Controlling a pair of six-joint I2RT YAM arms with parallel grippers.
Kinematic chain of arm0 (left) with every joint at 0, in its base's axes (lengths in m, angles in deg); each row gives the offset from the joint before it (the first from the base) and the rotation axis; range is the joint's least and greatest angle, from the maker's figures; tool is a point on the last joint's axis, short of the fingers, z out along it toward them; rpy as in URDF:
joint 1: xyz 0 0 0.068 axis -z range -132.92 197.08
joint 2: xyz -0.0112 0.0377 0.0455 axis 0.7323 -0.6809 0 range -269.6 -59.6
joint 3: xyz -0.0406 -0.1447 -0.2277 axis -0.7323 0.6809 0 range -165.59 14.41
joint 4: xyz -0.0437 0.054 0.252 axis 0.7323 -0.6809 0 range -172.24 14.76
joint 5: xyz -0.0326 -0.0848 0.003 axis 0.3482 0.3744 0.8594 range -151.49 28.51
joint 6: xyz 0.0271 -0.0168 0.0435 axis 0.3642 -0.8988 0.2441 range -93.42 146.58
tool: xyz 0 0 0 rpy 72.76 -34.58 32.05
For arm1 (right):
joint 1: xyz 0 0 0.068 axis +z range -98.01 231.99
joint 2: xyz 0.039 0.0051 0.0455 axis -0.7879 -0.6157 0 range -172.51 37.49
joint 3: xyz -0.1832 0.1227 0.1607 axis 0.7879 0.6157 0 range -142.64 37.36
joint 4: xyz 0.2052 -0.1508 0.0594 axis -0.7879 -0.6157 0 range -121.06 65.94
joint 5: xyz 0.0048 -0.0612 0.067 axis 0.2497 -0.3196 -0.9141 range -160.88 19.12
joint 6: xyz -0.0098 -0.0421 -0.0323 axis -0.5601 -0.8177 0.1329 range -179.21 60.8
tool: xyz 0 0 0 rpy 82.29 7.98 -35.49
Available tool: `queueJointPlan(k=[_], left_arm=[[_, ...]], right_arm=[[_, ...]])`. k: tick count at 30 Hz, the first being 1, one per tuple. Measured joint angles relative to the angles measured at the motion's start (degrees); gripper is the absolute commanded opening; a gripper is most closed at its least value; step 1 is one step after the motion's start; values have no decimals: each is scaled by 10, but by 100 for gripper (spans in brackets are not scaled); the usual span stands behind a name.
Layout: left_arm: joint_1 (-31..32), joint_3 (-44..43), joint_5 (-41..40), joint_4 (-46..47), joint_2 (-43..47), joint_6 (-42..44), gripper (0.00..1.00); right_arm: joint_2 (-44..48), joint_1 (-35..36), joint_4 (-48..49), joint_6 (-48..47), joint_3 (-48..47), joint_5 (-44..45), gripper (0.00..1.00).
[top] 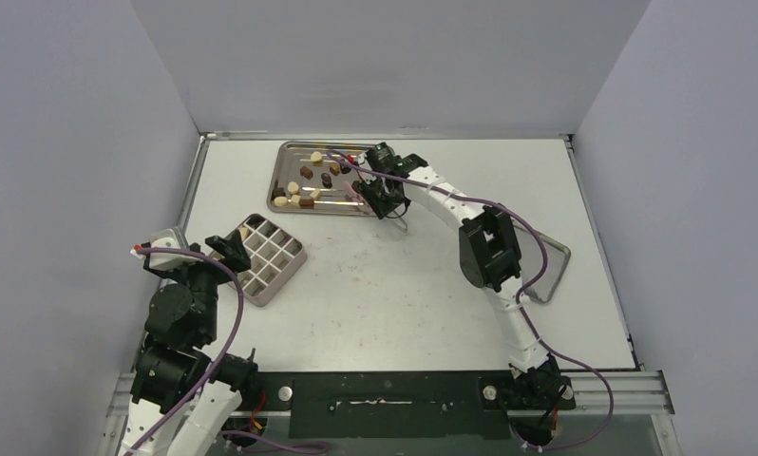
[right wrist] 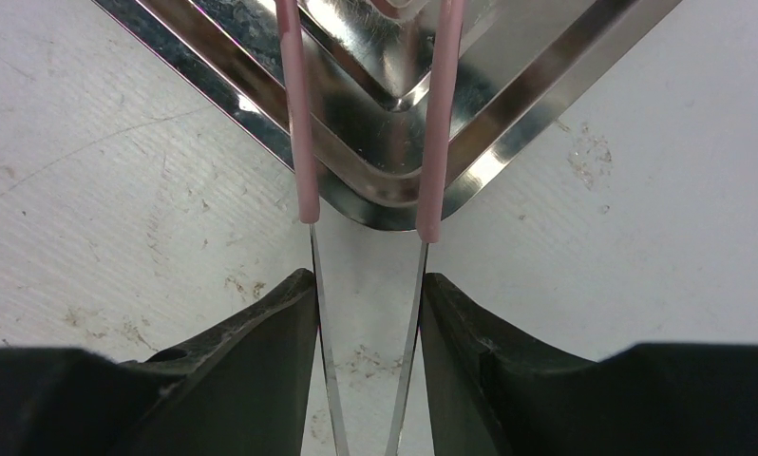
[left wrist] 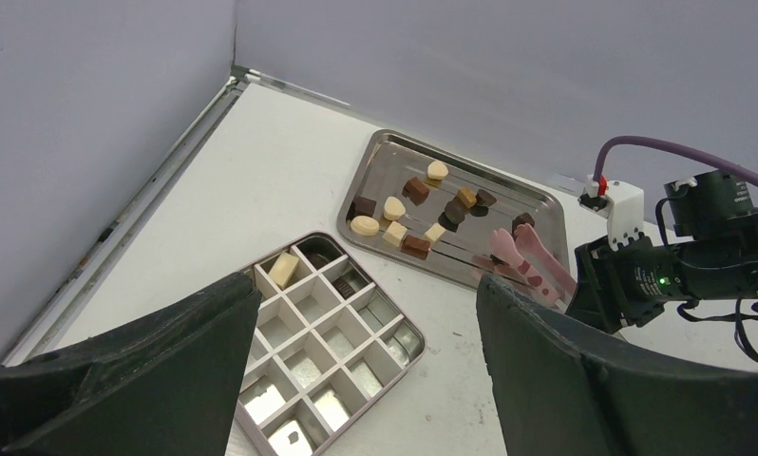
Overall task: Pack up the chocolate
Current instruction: Pick up the fake chocolate from the plate.
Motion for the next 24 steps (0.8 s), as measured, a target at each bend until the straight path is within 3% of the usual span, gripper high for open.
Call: queueJointPlan(k=[24], left_arm=[[0,0,0,0,0,0,82]], right_arm=[[-12,-11,14,11,4,-19,21]])
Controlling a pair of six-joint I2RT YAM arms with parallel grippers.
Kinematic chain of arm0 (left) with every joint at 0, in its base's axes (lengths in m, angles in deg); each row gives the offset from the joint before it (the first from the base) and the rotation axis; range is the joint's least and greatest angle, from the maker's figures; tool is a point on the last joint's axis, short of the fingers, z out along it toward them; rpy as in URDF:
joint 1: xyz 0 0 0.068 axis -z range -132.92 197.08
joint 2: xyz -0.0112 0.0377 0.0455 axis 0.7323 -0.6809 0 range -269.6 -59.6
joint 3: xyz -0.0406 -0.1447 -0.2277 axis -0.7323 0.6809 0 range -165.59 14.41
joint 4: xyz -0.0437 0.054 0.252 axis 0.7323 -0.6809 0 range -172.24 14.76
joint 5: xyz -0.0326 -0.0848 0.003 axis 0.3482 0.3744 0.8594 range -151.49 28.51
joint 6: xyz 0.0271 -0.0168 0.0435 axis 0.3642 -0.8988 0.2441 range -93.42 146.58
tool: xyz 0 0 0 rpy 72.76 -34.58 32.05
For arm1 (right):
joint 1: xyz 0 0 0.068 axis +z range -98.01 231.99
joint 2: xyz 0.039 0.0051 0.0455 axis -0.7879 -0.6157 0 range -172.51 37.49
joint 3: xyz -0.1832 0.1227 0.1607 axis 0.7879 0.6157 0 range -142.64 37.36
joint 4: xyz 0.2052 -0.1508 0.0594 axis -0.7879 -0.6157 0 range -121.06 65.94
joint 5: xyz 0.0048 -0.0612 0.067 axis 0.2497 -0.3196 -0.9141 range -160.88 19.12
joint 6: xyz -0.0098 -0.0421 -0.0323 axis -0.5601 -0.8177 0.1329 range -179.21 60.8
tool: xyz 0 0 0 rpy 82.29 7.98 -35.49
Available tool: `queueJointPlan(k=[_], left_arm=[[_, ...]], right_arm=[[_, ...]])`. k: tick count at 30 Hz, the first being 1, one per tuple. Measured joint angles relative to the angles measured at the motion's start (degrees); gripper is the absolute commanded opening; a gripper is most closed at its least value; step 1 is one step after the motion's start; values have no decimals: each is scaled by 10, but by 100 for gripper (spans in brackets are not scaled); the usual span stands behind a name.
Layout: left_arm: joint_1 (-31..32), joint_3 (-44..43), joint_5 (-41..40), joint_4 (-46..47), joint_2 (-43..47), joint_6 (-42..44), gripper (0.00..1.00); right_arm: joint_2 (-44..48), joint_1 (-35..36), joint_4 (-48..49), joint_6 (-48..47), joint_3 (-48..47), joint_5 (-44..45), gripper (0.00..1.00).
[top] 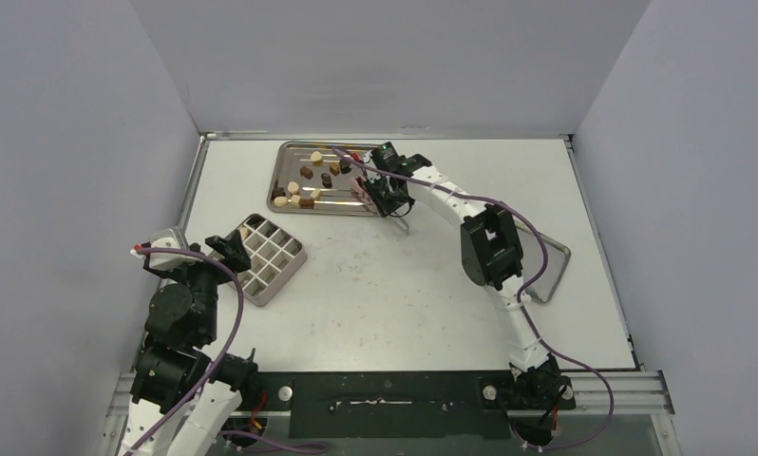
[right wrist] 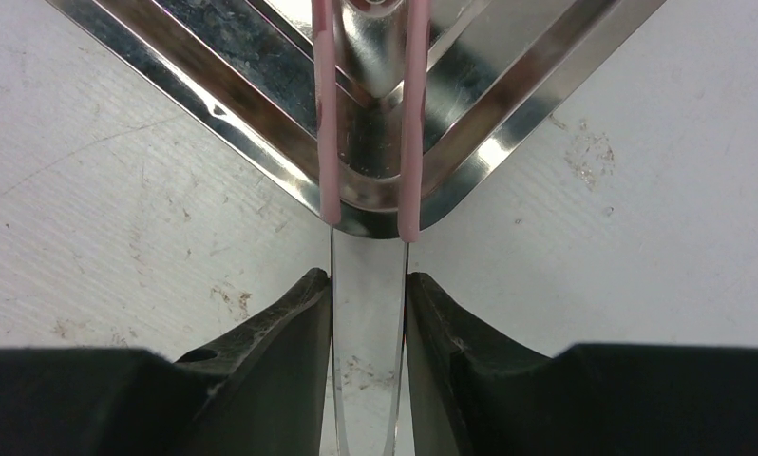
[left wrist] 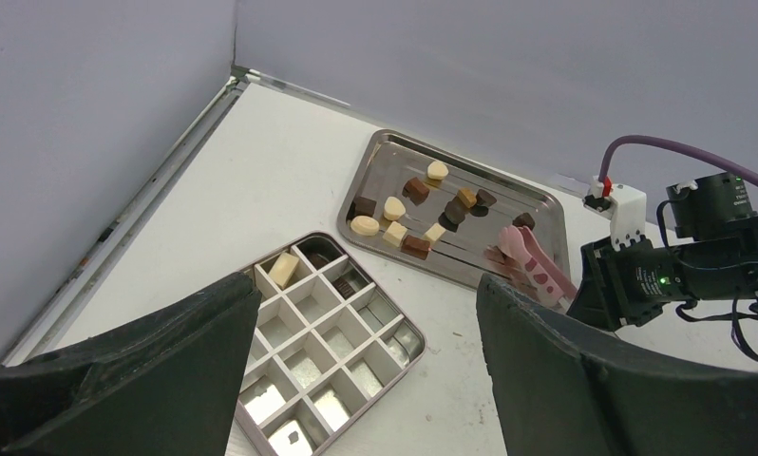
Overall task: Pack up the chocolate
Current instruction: Pick up the fake chocolate from the plate, then place the fake chocolate in the packing box.
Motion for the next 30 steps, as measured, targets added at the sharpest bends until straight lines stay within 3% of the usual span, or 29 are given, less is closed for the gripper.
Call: queueJointPlan(k=[12,30], left_arm=[[0,0,0,0,0,0,82],[-1,0,-20,-1,10,0,81]], right_arm=[[76,27,47,33,64,-6,18],[99,166,122,97,90,-53,20]])
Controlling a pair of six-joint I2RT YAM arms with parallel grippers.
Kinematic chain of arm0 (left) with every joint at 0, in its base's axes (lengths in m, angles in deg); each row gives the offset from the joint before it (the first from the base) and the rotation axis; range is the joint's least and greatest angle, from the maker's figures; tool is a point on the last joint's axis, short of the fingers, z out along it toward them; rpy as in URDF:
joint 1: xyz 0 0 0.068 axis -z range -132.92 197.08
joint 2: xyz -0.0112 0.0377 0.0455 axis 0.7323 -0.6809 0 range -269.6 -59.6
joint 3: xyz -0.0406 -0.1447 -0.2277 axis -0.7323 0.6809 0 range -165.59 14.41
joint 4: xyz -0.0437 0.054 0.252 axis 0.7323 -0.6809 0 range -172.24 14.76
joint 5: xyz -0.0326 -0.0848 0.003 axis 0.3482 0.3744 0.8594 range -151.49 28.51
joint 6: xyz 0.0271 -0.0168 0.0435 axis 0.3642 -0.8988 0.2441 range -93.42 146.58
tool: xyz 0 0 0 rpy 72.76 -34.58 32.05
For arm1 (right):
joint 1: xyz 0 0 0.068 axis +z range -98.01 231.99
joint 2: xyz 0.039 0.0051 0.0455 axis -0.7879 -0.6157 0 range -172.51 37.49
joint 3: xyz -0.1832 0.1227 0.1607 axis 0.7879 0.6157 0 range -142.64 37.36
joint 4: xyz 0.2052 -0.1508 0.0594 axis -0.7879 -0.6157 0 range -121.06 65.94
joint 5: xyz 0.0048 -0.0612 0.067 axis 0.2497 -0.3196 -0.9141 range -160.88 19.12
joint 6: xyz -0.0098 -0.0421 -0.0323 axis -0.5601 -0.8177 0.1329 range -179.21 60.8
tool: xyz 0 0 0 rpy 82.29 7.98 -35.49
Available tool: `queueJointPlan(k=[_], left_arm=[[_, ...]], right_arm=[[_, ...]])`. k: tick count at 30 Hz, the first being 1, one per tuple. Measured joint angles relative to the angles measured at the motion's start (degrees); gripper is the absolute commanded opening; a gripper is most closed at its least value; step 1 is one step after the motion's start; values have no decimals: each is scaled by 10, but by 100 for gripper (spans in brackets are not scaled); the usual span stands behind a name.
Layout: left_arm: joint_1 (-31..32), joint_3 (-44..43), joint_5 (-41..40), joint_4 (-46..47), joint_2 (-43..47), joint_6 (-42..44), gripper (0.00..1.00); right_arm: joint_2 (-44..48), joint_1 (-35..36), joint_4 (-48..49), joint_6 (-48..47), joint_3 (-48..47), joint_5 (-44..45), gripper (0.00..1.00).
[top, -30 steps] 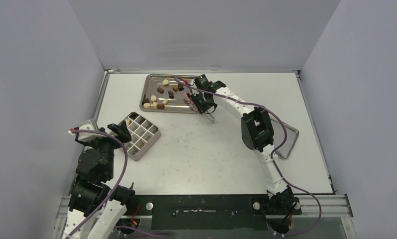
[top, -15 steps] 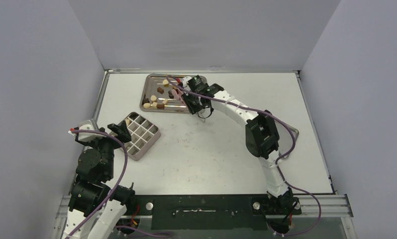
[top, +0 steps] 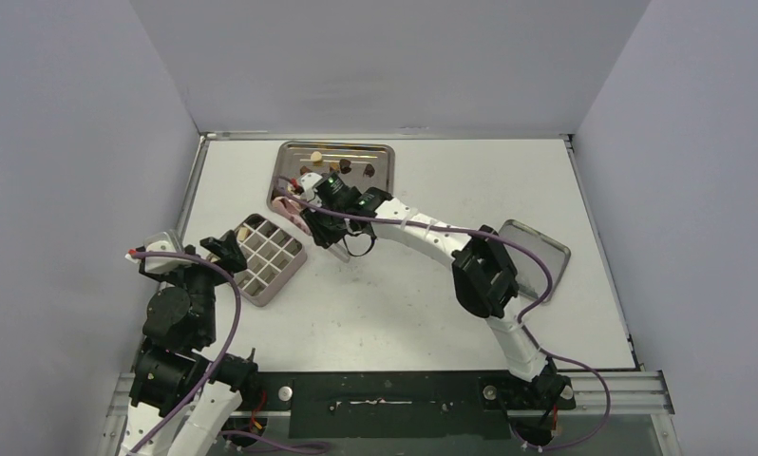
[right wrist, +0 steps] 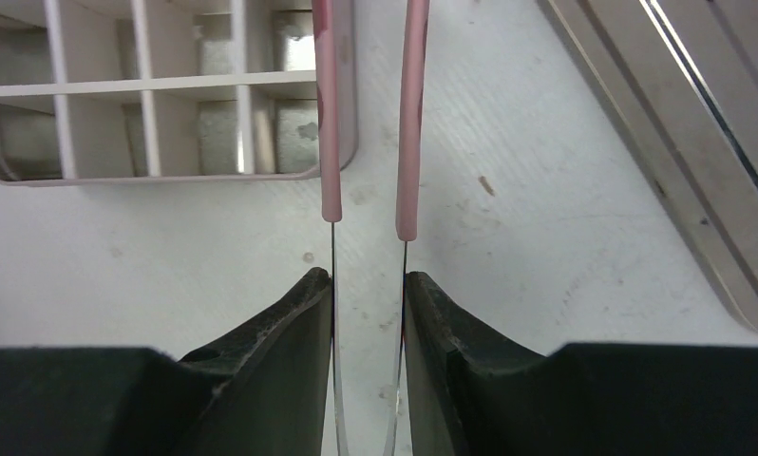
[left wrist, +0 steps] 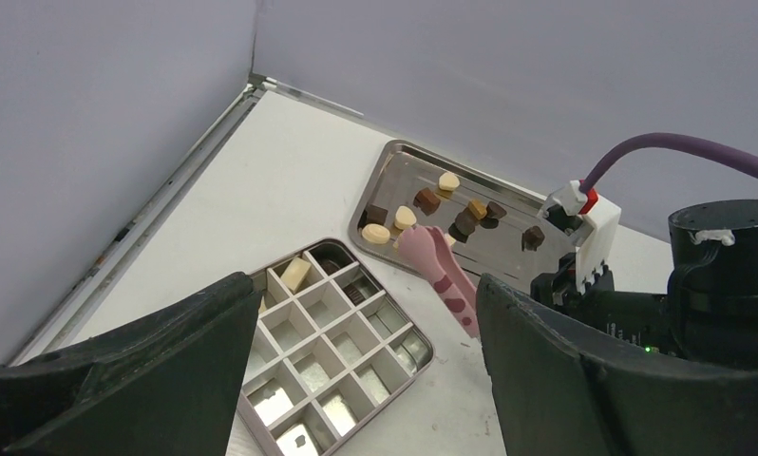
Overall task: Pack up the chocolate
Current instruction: Place the fake chocolate in the packing box.
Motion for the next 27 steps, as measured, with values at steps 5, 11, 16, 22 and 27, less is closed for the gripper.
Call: queueJointPlan(k=[5,11,16,22,27], left_arm=[[0,0,-6,0,0,0,82],[0,0,-8,0,0,0,82],[0,0,-8,0,0,0,82],[0,0,-8,0,0,0,82],[0,0,-8,0,0,0,82]], right_arm=[[-2,32,7,11,-4,-14,22],[-18,50,7,21,-33,-20,23],[-33,56,7,23,-50,-26,23],[-66,64,2,25,-64,-33,25],[-74,73,-5,25,-64,-34,27]])
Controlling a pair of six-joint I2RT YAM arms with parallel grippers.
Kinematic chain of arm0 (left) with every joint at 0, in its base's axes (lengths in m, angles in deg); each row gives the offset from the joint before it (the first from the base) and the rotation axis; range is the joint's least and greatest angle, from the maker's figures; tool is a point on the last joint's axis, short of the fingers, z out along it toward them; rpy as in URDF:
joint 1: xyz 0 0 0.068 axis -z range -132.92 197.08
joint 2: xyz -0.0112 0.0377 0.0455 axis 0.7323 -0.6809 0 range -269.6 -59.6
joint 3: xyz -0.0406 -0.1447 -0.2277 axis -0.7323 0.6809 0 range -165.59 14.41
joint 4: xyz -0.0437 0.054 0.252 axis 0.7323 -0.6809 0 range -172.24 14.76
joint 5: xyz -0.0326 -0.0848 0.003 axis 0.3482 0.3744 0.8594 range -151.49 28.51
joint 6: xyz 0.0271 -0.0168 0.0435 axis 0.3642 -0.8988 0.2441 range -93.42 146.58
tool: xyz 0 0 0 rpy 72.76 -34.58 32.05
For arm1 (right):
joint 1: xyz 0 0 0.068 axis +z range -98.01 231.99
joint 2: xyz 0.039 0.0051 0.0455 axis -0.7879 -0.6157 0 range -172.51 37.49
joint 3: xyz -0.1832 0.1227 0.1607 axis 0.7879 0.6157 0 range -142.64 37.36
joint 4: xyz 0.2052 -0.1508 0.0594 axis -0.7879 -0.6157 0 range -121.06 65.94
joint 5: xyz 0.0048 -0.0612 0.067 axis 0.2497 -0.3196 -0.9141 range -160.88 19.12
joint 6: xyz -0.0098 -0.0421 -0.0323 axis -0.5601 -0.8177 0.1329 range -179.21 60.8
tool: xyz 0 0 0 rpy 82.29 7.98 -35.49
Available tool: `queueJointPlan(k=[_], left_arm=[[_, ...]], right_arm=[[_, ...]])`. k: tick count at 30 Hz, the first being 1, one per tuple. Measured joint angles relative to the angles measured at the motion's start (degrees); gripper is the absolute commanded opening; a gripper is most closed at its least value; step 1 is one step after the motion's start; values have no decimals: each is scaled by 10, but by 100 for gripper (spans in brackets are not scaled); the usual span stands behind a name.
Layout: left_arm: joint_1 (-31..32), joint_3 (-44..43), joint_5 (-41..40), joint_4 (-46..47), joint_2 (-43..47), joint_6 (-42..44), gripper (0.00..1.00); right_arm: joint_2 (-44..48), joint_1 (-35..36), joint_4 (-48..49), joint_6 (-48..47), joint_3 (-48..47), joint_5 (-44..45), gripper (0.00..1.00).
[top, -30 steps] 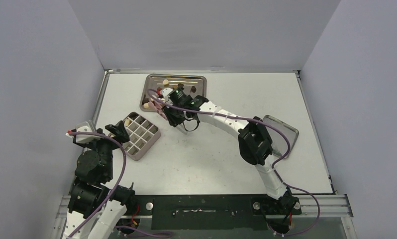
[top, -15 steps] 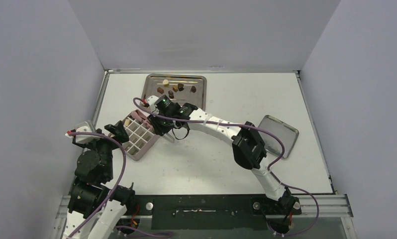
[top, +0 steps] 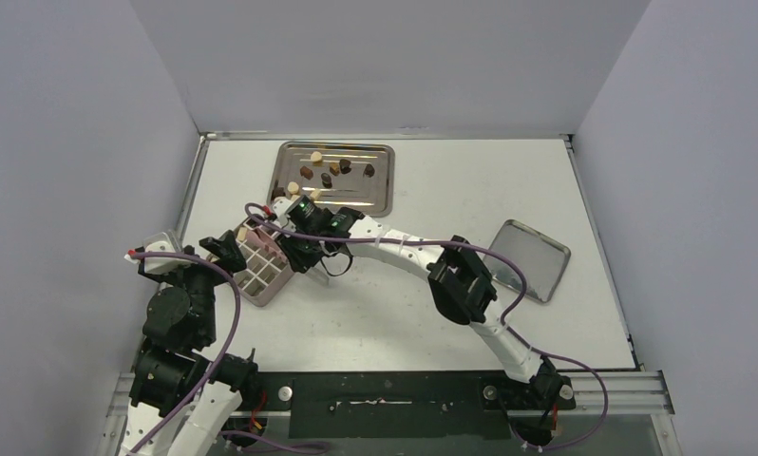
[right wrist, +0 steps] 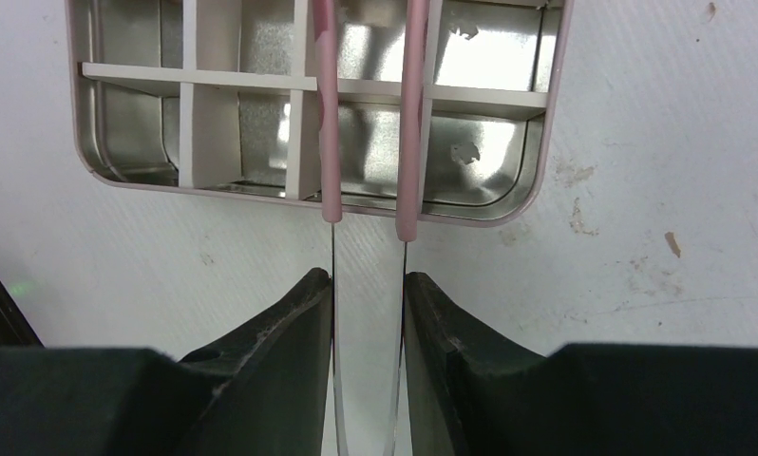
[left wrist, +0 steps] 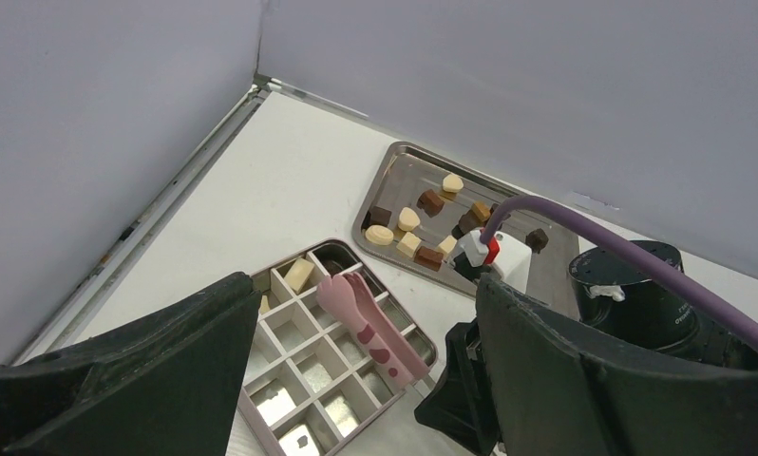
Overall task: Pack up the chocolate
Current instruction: Place the fake chocolate in the packing box.
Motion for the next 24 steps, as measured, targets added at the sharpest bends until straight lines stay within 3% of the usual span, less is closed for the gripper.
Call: queueJointPlan(k=[13,24], left_arm=[[0,0,0,0,0,0,82],[0,0,0,0,0,0,82]], right_arm=[[0,5,1,0,0,-3,36],[0,4,1,-1,0,-3,34]])
